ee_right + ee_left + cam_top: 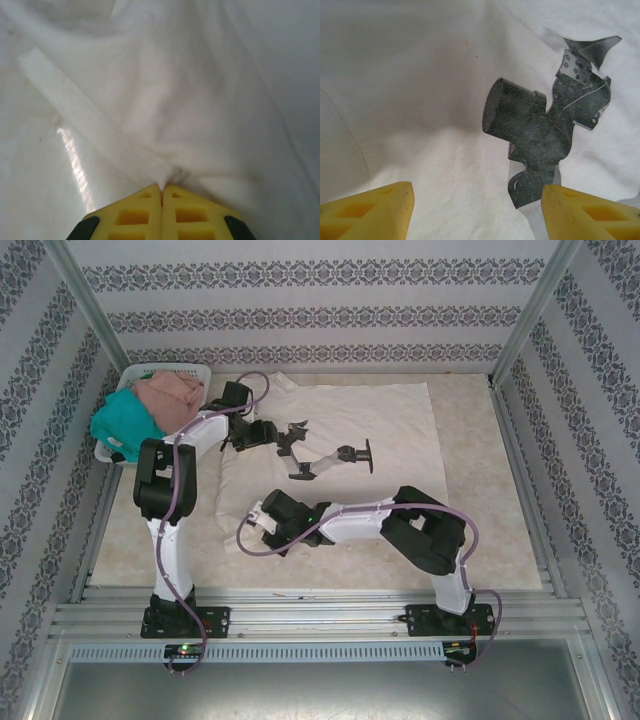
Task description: Fold and stack the t-shirts
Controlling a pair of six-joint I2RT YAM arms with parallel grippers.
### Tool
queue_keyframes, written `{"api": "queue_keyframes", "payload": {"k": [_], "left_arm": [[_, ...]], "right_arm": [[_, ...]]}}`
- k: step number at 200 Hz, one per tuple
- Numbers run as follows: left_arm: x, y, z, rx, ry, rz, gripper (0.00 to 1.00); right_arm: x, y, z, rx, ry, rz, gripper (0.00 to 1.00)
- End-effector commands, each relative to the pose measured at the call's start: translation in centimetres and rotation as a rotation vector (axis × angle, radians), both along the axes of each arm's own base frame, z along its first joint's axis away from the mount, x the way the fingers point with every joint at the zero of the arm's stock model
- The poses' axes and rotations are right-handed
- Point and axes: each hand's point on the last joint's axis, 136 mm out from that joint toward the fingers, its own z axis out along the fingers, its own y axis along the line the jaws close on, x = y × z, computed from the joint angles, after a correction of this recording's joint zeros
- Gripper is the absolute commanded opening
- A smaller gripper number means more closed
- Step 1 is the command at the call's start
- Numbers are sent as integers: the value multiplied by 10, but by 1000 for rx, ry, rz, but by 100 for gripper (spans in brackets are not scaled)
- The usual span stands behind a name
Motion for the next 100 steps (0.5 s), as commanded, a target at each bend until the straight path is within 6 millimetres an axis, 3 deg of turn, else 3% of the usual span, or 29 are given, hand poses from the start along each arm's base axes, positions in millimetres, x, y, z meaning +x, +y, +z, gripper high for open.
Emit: {"api": "queue_keyframes", "payload": {"k": [1,29,46,64,74,89,100], "left_arm": [[-1,8,-3,7,33,-15,68],[0,9,-6,7,41,-13,67],[0,10,-8,4,46,-11,67],[-2,11,-9,5,53,-13,67],[-4,12,-7,10,55,-16,67],[-8,13,1,13,44,-16,68],[-12,16,9,24,26,-9,73]], "right_arm": [[-28,-9,18,23,40,87,0],[-57,-15,38,49,80,190,0],[-75,-21,38,24,126,234,0],[-93,-30,35,-2,180,263,11],[-94,-35,37,-10,192,247,25],[-87,-41,50,9,169,189,29],[-79,-47,67,51,147,136,49]]}}
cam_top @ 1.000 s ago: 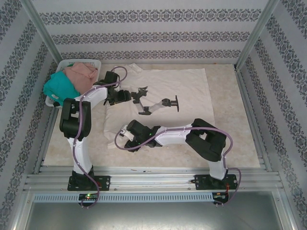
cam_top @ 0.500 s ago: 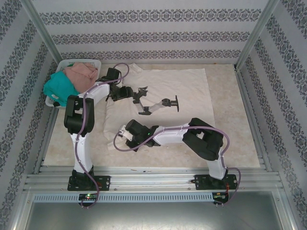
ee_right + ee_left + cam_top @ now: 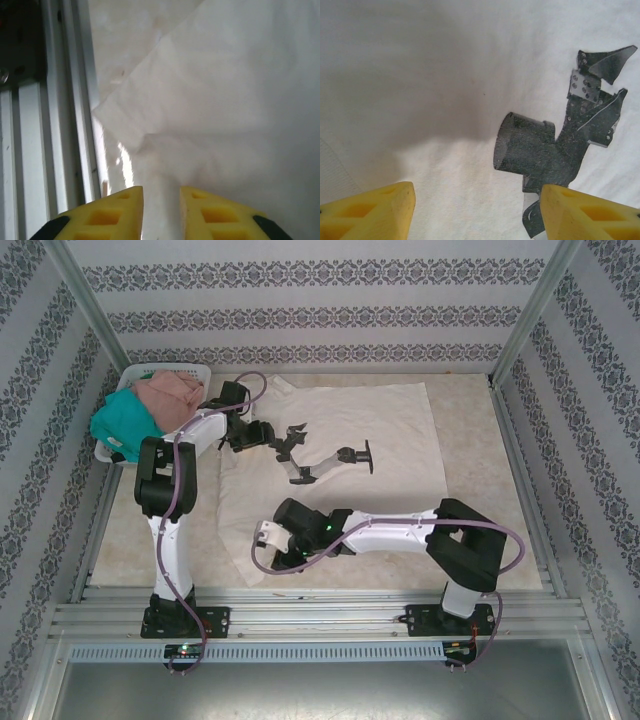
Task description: Fold and stack the t-shirts
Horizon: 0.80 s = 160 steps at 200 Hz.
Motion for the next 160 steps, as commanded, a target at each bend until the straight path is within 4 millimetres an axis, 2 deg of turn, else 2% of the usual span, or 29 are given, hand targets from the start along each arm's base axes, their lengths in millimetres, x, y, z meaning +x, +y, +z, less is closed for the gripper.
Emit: {"api": "queue_keyframes", "payload": {"k": [1,13,17,21,32,47,55,72,79,95,109,126,134,160], "left_arm": [[-11,7,17,17,-9,-8,73],[-18,13,28,37,-36,8,81],[-21,14,33,41,-49,13,88],[-24,16,38,48,-58,20,99],[-36,25,46,78,-73,51,100],[-54,40,58,127,-112,104,100],[-64,47,60,155,-120,130,100],[-83,58,54,191,-98,178,100],[-89,56,49,174,-81,183,100],[-95,50,33,128,-76,183,100],[-92,54,19,153,-51,188,93],[-80,51,7,161,7,179,70],[-75,40,4,121,21,161,62],[-76,0,-2,105,37,110,48]], "right_arm": [[0,-18,27,30,16,-73,51],[18,-31,43,58,-11,-178,61],[23,-37,49,70,-14,-211,64],[31,-44,53,77,-23,-258,67],[60,-72,65,76,-68,-451,70],[98,-130,70,60,-66,-733,71],[117,-169,69,39,-77,-913,71],[142,-247,59,18,-27,-1244,70],[147,-269,55,30,14,-1332,69],[153,-306,42,7,60,-1459,68],[160,-321,33,-30,68,-1502,67],[170,-319,26,-62,96,-1484,66],[175,-315,21,-68,114,-1471,67],[185,-305,8,-67,152,-1461,66]]}}
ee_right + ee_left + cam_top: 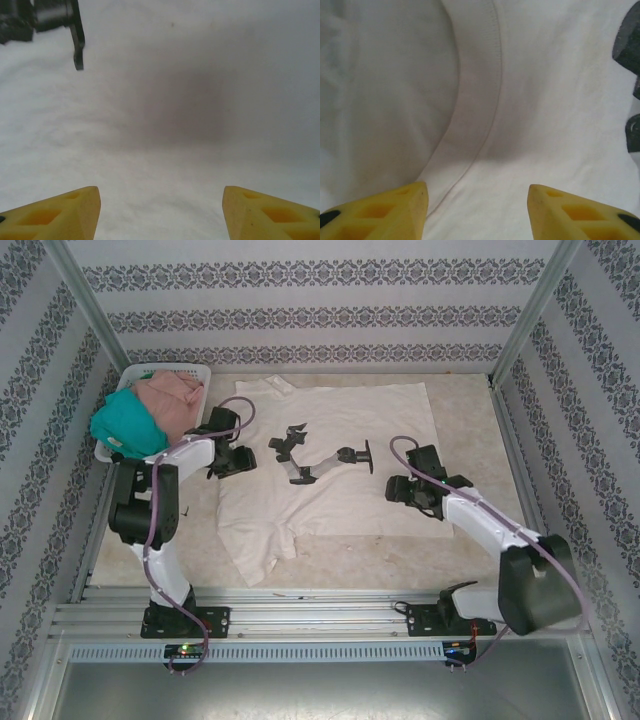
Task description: Fold and stack the t-shirts
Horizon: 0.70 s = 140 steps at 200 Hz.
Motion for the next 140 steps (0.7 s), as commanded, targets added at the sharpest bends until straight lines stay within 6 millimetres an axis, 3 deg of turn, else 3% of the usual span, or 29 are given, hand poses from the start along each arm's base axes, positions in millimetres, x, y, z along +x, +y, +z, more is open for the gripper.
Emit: {"api": "queue_keyframes", "payload": {"k": [1,25,56,87,140], "left_arm": [[6,-37,10,-31,-17,-40,48],[6,-82,1,-56,-3,-122,46],[11,-115,-12,-110,24,-157,43],[23,-150,-19,-175,29,-208,43],[25,-242,-39,-284,72,-341,45]], "right_arm": [[14,10,2,47,-6,-5,66],[19,19,-8,51,14,17,66],[20,21,-12,43,27,35,67],[17,17,-5,38,7,33,66],[13,2,11,31,-37,-6,67]]}}
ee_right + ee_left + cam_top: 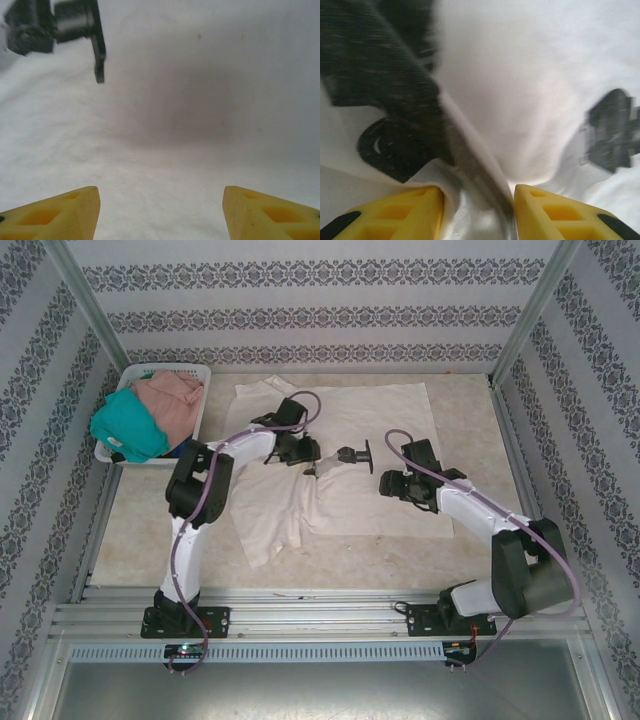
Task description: Fold and stack the t-shirts
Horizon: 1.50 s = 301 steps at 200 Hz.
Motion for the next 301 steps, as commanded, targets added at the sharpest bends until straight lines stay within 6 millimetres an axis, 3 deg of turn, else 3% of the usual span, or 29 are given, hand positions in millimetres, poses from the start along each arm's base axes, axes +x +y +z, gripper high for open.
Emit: {"api": "queue_keyframes", "payload": {"k": [1,17,37,67,89,113,140,160,179,199,226,245,283,301], "left_arm": [[-29,-48,-33,-30,112,-87,45],[-30,-58,-27,-29,101,-106,55],[-30,-42,-10,6,75,-89,66],[-38,8,31,58,-22,-25,79],[-34,70,35,121,-45,82,83],[-15,117,24,105,-7,172,83],[22,147,10,123,-1,229,82],[51,156,-8,127,33,236,78],[70,158,-23,126,60,236,77],[87,161,-33,140,54,239,77],[100,166,-41,160,61,230,77],[108,167,-42,135,47,224,77],[119,178,-40,87,29,239,78],[120,188,-38,124,34,251,79]], "right_arm": [[-3,-10,5,-17,-12,-19,67],[-2,-13,6,-25,-14,-24,67],[0,-14,4,-30,-8,-24,67],[3,-9,-1,-21,3,-12,67],[5,4,0,-41,-5,36,67],[5,53,20,-76,-96,174,67],[-6,151,44,-29,-222,435,68],[-23,231,54,0,-290,641,68],[-37,295,58,63,-309,781,67],[-39,340,36,42,-283,881,65],[-33,371,-7,20,-203,949,63],[-34,377,-31,8,-168,971,62],[-61,382,-54,132,-101,1023,59],[-84,382,-62,146,-78,1067,57]]}}
